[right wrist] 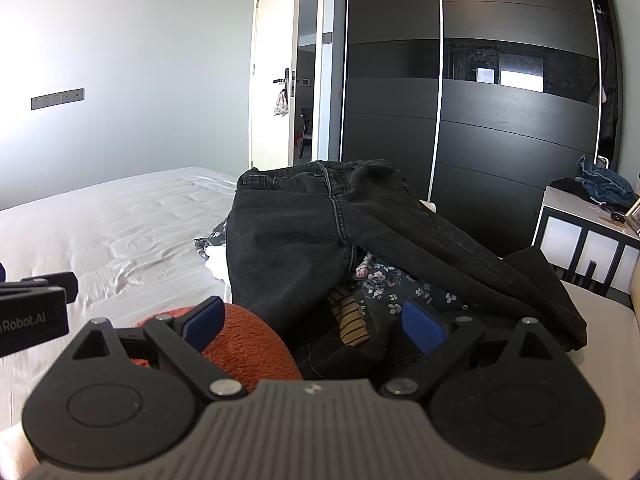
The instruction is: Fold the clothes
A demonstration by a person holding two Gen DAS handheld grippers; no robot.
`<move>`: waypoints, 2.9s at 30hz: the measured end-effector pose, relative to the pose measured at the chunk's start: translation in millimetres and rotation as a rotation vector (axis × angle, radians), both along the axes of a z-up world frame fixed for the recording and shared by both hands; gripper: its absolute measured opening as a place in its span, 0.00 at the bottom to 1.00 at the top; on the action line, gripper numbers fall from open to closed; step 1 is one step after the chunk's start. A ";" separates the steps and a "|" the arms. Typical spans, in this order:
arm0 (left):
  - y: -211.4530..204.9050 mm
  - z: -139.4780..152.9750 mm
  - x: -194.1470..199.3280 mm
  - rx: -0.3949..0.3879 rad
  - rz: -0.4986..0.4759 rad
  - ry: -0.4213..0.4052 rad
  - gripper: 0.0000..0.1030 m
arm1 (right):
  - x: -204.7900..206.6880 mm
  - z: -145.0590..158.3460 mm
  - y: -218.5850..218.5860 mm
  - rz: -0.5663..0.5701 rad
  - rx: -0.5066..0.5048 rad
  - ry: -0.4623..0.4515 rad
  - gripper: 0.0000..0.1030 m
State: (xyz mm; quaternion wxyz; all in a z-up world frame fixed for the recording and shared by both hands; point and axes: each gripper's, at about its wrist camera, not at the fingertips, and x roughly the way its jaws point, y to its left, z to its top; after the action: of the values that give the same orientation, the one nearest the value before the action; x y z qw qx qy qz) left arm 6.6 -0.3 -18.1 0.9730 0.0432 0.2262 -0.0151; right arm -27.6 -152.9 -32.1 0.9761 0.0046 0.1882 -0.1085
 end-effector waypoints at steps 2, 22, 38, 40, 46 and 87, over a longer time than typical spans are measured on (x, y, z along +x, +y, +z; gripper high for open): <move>-0.3 -2.6 1.7 -0.001 -0.003 0.011 0.81 | 0.8 -0.5 -0.2 0.004 0.002 0.004 0.94; -8.4 4.1 45.2 0.000 -0.074 0.079 0.81 | 41.0 9.1 -31.2 0.098 -0.007 0.004 0.89; -6.5 -5.6 119.5 -0.011 -0.074 0.175 0.81 | 185.9 -6.7 -99.2 0.159 -0.108 0.152 0.80; -4.3 -6.3 126.1 -0.006 -0.069 0.183 0.81 | 200.2 -13.6 -102.5 0.146 -0.127 0.196 0.69; 5.4 -7.3 137.0 -0.019 -0.044 0.196 0.81 | 214.2 -23.3 -101.4 0.125 -0.209 0.236 0.59; 115.0 67.0 61.5 -0.067 0.209 0.034 0.81 | 159.5 156.8 53.0 0.536 -0.307 -0.147 0.03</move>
State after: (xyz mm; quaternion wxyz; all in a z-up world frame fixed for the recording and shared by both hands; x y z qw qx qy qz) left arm 68.2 114.7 48.9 0.9662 -0.0136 0.2453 0.0781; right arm 131.9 -100.0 124.7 0.9702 -0.1847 0.0930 0.1260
